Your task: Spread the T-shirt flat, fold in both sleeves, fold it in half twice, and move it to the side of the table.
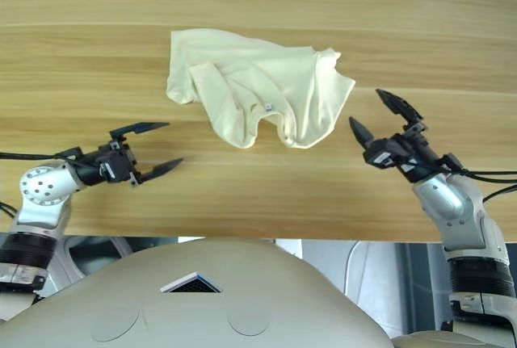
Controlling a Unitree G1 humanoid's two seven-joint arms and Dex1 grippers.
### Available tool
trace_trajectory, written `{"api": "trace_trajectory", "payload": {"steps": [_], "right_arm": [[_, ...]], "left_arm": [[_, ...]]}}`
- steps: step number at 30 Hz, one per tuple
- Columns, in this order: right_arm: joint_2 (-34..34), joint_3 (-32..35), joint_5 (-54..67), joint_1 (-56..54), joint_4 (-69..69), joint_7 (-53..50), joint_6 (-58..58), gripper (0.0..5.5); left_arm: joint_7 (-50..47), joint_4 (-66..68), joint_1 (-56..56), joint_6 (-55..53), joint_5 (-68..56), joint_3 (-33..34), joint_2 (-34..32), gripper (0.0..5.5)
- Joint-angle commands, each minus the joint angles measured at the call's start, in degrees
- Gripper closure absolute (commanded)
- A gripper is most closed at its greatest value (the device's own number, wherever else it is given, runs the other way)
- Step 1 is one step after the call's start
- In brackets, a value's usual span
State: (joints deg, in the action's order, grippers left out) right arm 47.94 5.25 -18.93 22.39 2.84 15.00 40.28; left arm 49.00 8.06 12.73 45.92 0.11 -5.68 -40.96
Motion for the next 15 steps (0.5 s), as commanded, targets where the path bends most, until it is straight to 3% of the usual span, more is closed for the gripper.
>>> {"api": "trace_trajectory", "payload": {"steps": [1, 6, 15], "right_arm": [[1.6, -0.7, -0.1, 3.0, -2.6, 4.4, -2.3, 2.01], [0.9, -1.8, -2.9, 4.9, -1.1, 5.6, -4.1, 2.01], [-0.6, -2.9, -5.6, 6.4, -0.9, 3.8, -4.8, 2.01]], "left_arm": [[-6.5, -2.1, -1.9, -1.3, 13.8, 2.7, -2.1, 1.8], [-15.9, -1.4, -7.2, -3.6, 32.0, -0.8, -0.7, 1.8], [-19.8, 1.9, -14.6, -1.7, 39.0, -11.2, 0.6, 1.8]]}}
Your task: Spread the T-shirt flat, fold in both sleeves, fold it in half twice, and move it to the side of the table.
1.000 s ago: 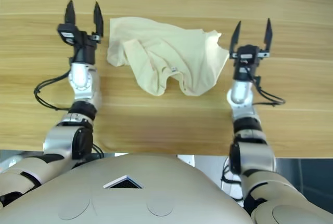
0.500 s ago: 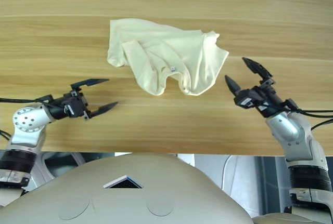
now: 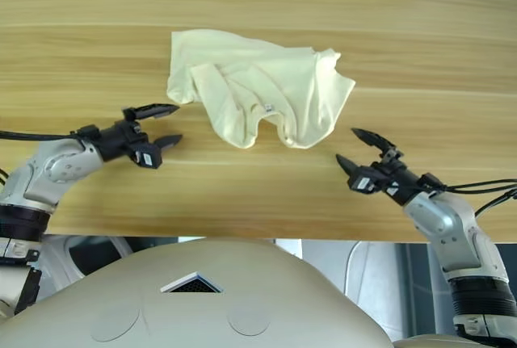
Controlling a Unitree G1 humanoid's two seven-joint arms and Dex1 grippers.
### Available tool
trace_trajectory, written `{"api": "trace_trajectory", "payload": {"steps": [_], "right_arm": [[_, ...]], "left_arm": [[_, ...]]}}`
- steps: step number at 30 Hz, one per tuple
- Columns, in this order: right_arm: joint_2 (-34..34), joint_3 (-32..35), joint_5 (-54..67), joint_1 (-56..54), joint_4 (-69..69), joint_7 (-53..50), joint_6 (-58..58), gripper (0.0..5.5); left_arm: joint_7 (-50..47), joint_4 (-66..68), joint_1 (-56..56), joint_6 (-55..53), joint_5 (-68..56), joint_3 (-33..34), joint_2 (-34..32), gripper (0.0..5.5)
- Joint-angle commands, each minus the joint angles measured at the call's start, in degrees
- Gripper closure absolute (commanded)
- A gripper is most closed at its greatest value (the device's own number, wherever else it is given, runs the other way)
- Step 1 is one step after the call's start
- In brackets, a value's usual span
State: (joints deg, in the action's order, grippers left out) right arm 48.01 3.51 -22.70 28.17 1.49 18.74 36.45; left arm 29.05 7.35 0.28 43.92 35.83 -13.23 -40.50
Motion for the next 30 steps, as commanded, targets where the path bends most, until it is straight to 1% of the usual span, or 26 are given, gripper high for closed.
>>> {"api": "trace_trajectory", "payload": {"steps": [1, 10, 16, 21, 28, 30], "right_arm": [[-0.8, -1.3, -2.1, 0.5, 0.5, -0.1, -0.9, 2.01], [-0.3, -3.2, -4.1, -4.3, 3.1, -1.7, -1.2, 2.01], [-0.2, -4.5, -4.7, -6.4, 4.4, -2.2, -0.3, 2.01], [-0.4, -6.4, -5.4, -8.9, 6.5, -2.6, 0.6, 2.01], [-2.4, -10.5, -8.1, -17.7, 15.0, -6.2, 3.0, 2.01], [-2.7, -11.7, -8.4, -18.9, 16.3, -6.5, 3.8, 2.06]], "left_arm": [[-0.4, 3.3, -3.1, 0.4, 3.9, -4.6, 0.4, 1.8], [-8.4, 12.5, -11.3, -1.1, 9.6, -11.5, 4.9, 1.8], [-13.6, 15.0, -15.1, -3.0, 13.1, -14.1, 5.5, 1.8], [-15.6, 15.5, -15.1, -3.2, 13.5, -15.8, 5.3, 1.8], [-16.0, 14.0, -12.1, -3.5, 11.7, -15.9, 3.5, 1.8], [-15.9, 14.2, -11.8, -3.6, 11.3, -16.3, 3.4, 2.15]]}}
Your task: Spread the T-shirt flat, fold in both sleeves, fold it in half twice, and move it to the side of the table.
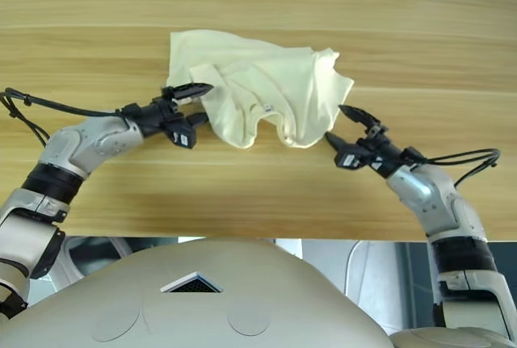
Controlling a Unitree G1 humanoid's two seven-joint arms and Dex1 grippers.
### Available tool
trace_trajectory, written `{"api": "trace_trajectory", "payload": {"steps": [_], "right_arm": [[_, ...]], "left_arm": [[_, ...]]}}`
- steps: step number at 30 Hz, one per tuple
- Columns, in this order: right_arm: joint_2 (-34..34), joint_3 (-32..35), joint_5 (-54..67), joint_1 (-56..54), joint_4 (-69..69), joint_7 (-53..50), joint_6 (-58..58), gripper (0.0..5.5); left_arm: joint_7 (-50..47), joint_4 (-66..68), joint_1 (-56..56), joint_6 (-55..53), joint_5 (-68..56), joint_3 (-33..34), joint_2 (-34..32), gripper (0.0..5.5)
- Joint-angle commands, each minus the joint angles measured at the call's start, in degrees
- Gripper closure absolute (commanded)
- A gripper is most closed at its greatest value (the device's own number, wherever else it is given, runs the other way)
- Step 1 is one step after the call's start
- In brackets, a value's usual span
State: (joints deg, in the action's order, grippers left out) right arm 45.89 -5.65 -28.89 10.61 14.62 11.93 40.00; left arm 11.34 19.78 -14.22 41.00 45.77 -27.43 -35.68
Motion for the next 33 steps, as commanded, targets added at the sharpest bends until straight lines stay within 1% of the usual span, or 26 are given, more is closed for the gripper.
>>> {"api": "trace_trajectory", "payload": {"steps": [1, 7, 9, 11, 15, 16, 17, 21, 25, 28, 33], "right_arm": [[-0.6, -3.0, -2.3, -1.6, 3.5, 0.1, 0.5, 2.06], [-0.4, -5.0, -2.7, -3.0, 5.3, -1.0, 1.2, 2.06], [1.1, -4.9, -2.2, -1.2, 4.5, -0.4, 1.4, 2.06], [3.2, -3.6, -1.6, 1.4, 3.0, -0.2, 1.2, 2.06], [8.1, 1.9, -1.4, 7.4, 0.1, -1.2, -1.1, 2.06], [8.5, 2.1, -1.8, 7.4, -0.3, -1.2, -1.4, 2.06], [8.5, 1.8, -2.1, 7.1, -0.4, -0.9, -1.6, 2.06], [6.2, -2.9, -5.6, 2.9, 2.2, 0.2, -1.5, 2.06], [3.4, -10.3, -14.8, -4.4, 7.1, -2.8, -1.7, 2.06], [2.3, -13.9, -18.9, -7.0, 9.0, -5.4, -1.9, 2.06], [0.7, -18.5, -19.5, -8.4, 10.3, -7.1, -0.9, 2.06]], "left_arm": [[2.1, 2.0, 2.8, -0.6, 1.2, -2.3, -1.4, 2.34], [2.6, 2.8, 2.8, -0.5, 0.5, -3.5, -1.8, 3.28], [2.2, 3.1, 2.7, -1.0, 0.7, -3.5, -1.8, 3.54], [1.9, 3.3, 2.7, -1.4, 0.7, -3.5, -1.8, 3.88], [1.7, 3.8, 2.6, -2.0, 0.9, -3.8, -1.6, 4.43], [1.6, 3.8, 2.7, -2.2, 1.0, -3.8, -1.4, 4.49], [1.5, 3.9, 2.6, -2.3, 1.0, -3.9, -1.3, 4.67], [1.3, 3.8, 2.3, -2.5, 1.2, -4.2, -0.7, 5.05], [1.3, 3.6, 2.2, -2.6, 1.3, -4.7, -0.4, 5.44], [1.3, 3.6, 2.0, -2.6, 1.4, -5.0, -0.3, 5.47], [1.4, 3.5, 2.0, -2.6, 1.2, -5.3, -0.4, 5.47]]}}
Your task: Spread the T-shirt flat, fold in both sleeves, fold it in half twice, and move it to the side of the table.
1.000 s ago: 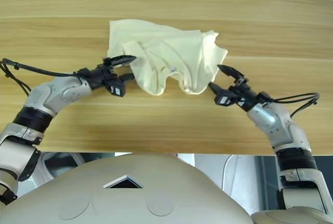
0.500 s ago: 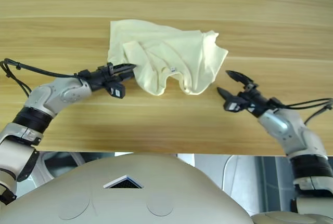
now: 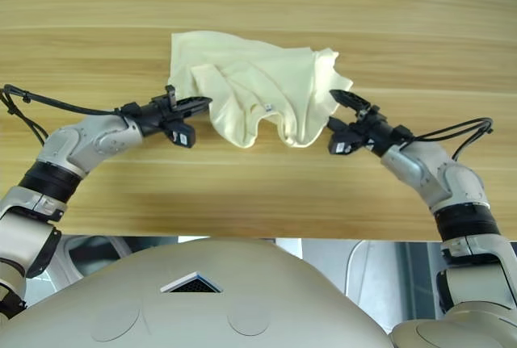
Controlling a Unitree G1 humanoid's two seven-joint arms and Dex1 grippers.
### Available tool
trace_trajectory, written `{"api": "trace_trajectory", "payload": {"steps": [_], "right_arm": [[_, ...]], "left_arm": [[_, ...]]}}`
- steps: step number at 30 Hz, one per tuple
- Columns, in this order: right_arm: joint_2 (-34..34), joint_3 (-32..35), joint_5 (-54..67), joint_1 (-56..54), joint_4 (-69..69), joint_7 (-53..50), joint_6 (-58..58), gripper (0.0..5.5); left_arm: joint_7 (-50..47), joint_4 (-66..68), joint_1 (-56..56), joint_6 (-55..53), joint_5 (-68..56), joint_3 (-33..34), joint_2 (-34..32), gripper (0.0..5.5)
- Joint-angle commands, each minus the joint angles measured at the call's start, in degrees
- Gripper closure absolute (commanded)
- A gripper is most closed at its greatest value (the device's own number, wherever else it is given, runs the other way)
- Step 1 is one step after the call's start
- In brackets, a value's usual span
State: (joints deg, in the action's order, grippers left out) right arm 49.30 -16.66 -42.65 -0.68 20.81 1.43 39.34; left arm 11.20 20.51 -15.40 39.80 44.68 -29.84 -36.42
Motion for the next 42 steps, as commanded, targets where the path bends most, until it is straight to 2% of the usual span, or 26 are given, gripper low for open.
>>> {"api": "trace_trajectory", "payload": {"steps": [1, 8, 19, 29, 33, 37, 42], "right_arm": [[-2.9, -8.1, -5.7, 2.6, 4.3, 3.2, -0.2, 2.06], [-1.9, -9.2, -4.1, 2.2, 4.5, 2.3, -0.3, 2.06], [0.0, -8.4, -2.5, 2.8, 4.9, 1.5, -0.4, 4.19], [0.1, -8.5, -2.8, 2.1, 5.8, 0.7, -0.3, 5.2], [0.5, -8.1, -2.7, 2.2, 6.2, -0.1, -0.4, 5.5], [0.8, -7.4, -1.9, 2.7, 6.4, -1.4, -0.4, 5.5], [1.2, -2.8, 12.0, 6.2, 4.4, -0.2, 6.0, 5.5]], "left_arm": [[1.6, 2.7, 3.2, -1.4, 2.2, -2.9, 0.2, 5.47], [1.9, 2.1, 4.0, -1.6, 1.4, -2.3, -0.8, 5.47], [0.8, 1.6, 5.8, -3.3, -0.2, -0.1, -2.1, 5.5], [0.2, 0.3, 6.3, -4.1, -0.6, 1.0, -2.5, 5.5], [-0.6, -0.6, 7.5, -3.8, -2.5, 2.8, -2.8, 5.5], [-1.0, -1.1, 8.4, -1.4, -6.2, 4.2, -2.4, 5.5], [1.1, -2.0, 10.8, 4.3, -15.9, 5.8, -2.3, 5.5]]}}
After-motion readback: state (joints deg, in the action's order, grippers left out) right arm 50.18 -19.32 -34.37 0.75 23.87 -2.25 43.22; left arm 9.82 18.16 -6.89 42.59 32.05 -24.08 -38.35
